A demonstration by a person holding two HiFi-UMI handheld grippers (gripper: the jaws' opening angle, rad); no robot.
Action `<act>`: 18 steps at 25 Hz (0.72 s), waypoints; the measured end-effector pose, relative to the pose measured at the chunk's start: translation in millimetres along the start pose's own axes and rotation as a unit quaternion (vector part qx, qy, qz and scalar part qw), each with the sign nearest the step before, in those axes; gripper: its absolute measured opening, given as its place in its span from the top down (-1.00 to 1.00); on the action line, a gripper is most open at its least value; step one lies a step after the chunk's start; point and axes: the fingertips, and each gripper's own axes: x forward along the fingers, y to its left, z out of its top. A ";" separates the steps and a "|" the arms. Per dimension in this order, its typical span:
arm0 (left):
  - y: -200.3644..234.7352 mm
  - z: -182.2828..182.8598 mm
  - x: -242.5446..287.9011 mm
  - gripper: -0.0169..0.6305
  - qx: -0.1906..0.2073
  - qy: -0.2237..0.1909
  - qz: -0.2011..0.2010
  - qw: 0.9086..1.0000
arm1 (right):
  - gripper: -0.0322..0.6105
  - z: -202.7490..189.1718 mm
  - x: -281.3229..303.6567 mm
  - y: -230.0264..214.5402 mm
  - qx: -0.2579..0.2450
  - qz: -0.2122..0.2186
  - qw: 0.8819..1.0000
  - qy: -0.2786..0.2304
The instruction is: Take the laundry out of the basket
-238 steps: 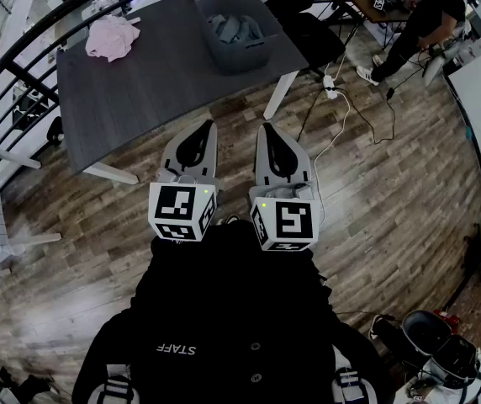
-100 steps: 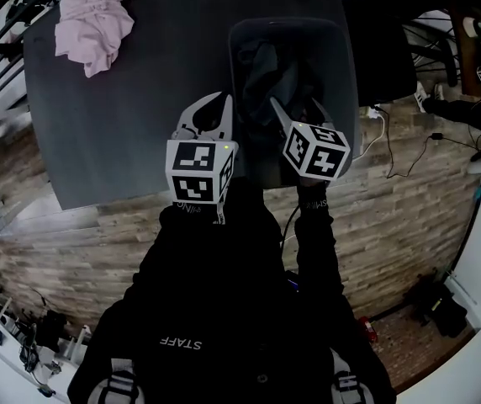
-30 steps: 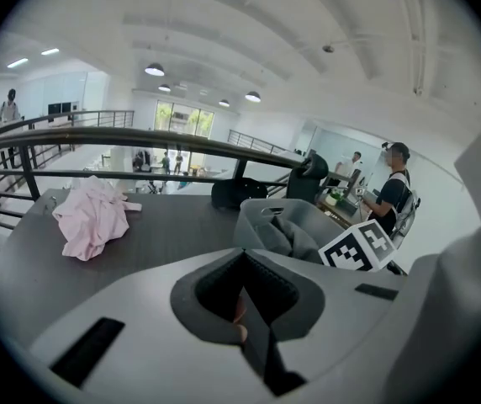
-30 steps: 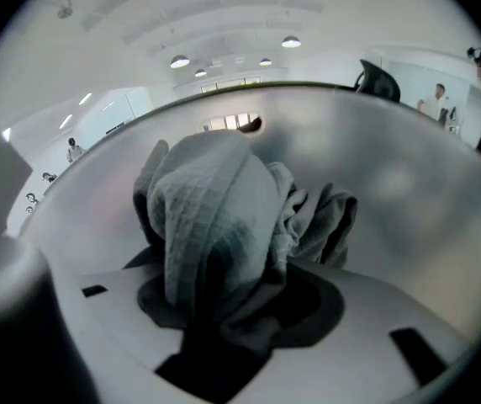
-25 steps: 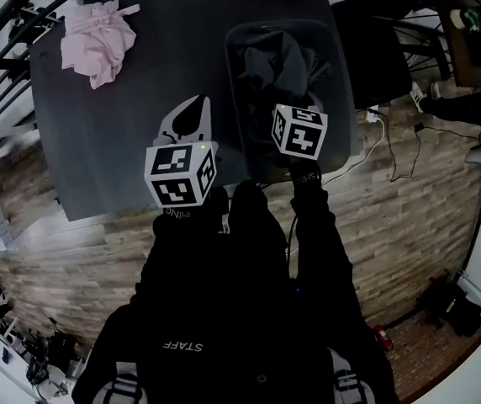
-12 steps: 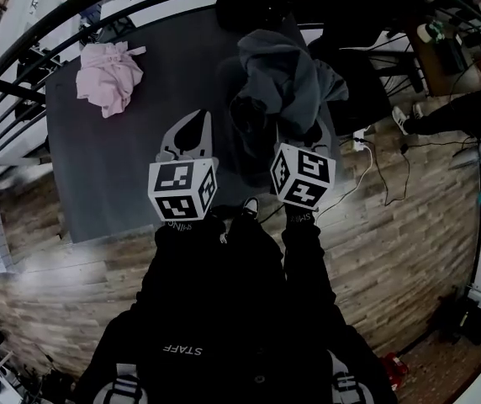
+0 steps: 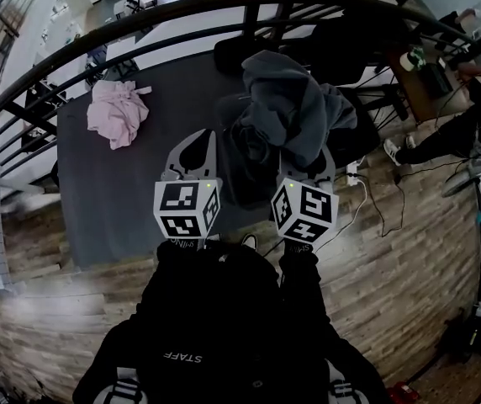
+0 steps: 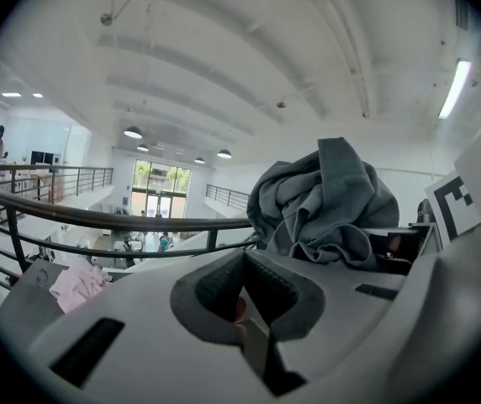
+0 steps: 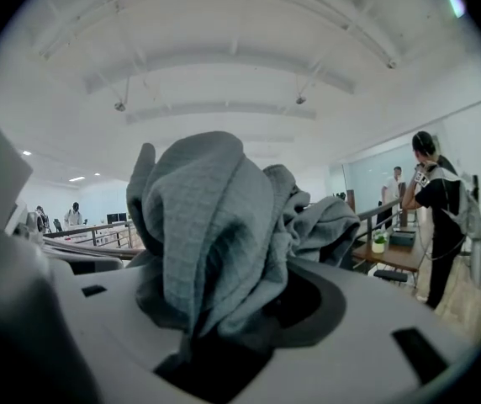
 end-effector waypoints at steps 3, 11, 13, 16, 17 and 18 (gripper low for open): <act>-7.0 12.6 -3.7 0.94 0.008 -0.014 -0.004 1.000 | 0.16 17.7 -9.3 -1.3 0.000 -0.001 1.000 -0.021; -15.6 40.8 -9.8 0.94 0.016 -0.046 -0.010 0.999 | 0.16 50.9 -27.2 -1.2 -0.004 -0.002 0.998 -0.059; -16.5 45.6 -10.2 0.94 0.016 -0.052 -0.011 0.998 | 0.15 57.3 -30.6 -0.6 -0.003 -0.001 0.998 -0.067; -16.5 53.6 -10.3 0.94 0.018 -0.064 -0.011 0.998 | 0.15 67.1 -35.0 1.3 -0.008 -0.001 0.997 -0.080; -16.6 57.0 -10.4 0.94 0.019 -0.069 -0.011 0.997 | 0.15 70.5 -36.3 1.8 -0.010 -0.001 0.996 -0.085; -17.1 60.5 -10.3 0.94 0.021 -0.074 -0.012 0.997 | 0.15 73.9 -37.5 1.8 -0.011 -0.002 0.996 -0.090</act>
